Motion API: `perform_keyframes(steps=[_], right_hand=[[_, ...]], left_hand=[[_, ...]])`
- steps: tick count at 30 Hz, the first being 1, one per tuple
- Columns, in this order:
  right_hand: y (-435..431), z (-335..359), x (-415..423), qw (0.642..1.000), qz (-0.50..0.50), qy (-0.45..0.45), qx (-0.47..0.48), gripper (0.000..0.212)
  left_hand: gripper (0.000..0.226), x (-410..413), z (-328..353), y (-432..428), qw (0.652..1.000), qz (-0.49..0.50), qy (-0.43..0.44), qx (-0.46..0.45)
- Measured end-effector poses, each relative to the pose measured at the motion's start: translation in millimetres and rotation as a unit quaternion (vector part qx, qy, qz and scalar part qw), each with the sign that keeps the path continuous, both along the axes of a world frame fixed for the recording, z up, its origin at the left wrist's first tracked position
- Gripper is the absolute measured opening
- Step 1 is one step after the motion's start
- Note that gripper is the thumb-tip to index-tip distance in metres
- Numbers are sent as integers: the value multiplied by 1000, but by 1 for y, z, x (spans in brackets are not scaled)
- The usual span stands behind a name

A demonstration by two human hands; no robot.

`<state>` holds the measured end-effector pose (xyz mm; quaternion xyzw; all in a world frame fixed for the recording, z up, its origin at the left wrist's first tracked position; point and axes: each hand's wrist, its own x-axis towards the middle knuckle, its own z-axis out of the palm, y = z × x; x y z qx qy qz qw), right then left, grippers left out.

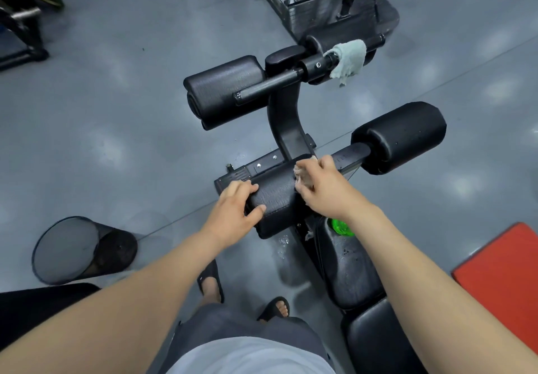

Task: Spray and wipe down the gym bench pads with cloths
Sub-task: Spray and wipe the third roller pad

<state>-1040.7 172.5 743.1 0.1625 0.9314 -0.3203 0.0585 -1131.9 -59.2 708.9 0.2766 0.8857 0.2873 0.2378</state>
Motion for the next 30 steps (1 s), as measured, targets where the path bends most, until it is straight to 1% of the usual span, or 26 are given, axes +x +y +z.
perform_keyframes(steps=[2, 4, 6, 8, 9, 12, 13, 14, 17, 19, 21, 24, 26, 28, 30], right_hand=[[1, -5, -2, 999, 4, -8, 51, 39], [-3, -8, -3, 996, -30, 25, 83, 23], [-17, -12, -4, 991, -38, 67, 105, 13], [-35, -17, -4, 989, -12, 103, 109, 10], [-42, -19, -2, 989, 8, 107, 105, 10], [-40, -20, 3, 989, 61, 91, 103, 8], [-33, -19, 2, 989, 62, 85, 108, 8], [-25, -19, 1, 989, 48, 82, 114, 7], [-6, -19, -11, 987, -43, 76, 134, 8], [-15, -17, -16, 985, -57, 88, 137, 8], [-38, -16, -16, 986, -12, 108, 126, 5], [-67, -17, -8, 985, 81, 101, 115, 4], [-58, -17, -5, 984, 101, 89, 117, 7], [-36, -18, -6, 984, 64, 90, 136, 9], [-12, -19, -10, 983, -20, 87, 159, 8]], left_hand=[[55, 2, 3, 0, 1000, -19, 23, -4], [57, 2, 5, 0, 998, -35, 42, -10], [57, 1, 5, 0, 998, -39, 51, -13], [57, 2, 4, -1, 998, -39, 55, -10], [56, 3, 3, -1, 997, -40, 59, -9], [56, 10, 1, -2, 995, -53, 81, -12], [57, 12, 0, -3, 994, -58, 88, -15], [56, 15, 1, -3, 993, -61, 96, -17], [54, 18, 0, -3, 991, -66, 119, -18], [53, 20, 0, -4, 989, -68, 128, -22], [51, 23, -2, -6, 986, -75, 144, -26], [51, 30, -5, -8, 983, -86, 157, -39], [52, 34, -5, -9, 983, -91, 156, -41], [52, 32, -2, -9, 982, -98, 158, -46], [53, 30, 0, -10, 981, -108, 155, -53]])
